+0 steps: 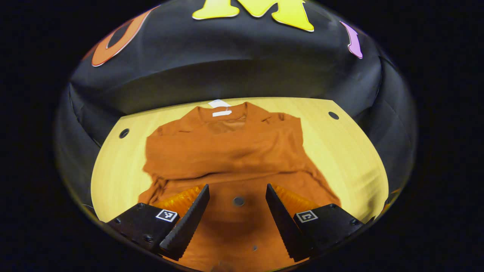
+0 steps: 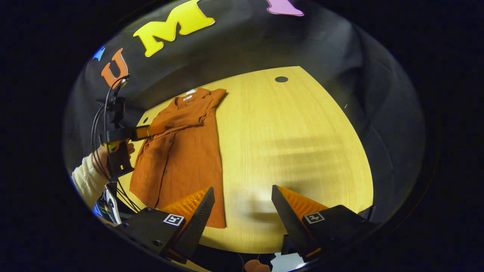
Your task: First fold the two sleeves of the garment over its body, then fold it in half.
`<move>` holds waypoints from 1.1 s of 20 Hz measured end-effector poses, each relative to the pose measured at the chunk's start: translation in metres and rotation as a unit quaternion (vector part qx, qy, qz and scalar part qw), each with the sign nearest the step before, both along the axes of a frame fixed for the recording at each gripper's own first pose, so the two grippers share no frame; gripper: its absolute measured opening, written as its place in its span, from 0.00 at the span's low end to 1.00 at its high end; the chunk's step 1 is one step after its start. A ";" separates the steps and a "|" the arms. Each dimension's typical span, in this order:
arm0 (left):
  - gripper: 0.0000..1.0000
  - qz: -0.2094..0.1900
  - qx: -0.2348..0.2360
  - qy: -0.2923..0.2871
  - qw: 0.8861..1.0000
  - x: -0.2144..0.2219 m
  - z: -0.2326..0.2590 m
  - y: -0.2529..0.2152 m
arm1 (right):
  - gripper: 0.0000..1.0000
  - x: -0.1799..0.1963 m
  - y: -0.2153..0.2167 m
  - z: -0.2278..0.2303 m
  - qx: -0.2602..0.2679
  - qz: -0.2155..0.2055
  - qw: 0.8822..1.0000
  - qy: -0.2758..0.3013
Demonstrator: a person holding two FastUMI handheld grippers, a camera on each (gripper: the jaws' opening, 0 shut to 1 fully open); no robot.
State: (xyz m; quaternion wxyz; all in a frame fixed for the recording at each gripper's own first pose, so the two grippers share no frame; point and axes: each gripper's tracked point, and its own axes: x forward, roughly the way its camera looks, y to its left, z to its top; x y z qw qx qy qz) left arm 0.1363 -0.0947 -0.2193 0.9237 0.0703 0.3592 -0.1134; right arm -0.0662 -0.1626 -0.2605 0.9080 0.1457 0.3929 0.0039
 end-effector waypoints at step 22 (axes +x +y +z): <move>0.90 0.021 -0.014 0.227 0.974 -0.158 -0.036 0.171 | 0.99 -0.027 0.058 -0.097 0.027 0.096 0.978 0.185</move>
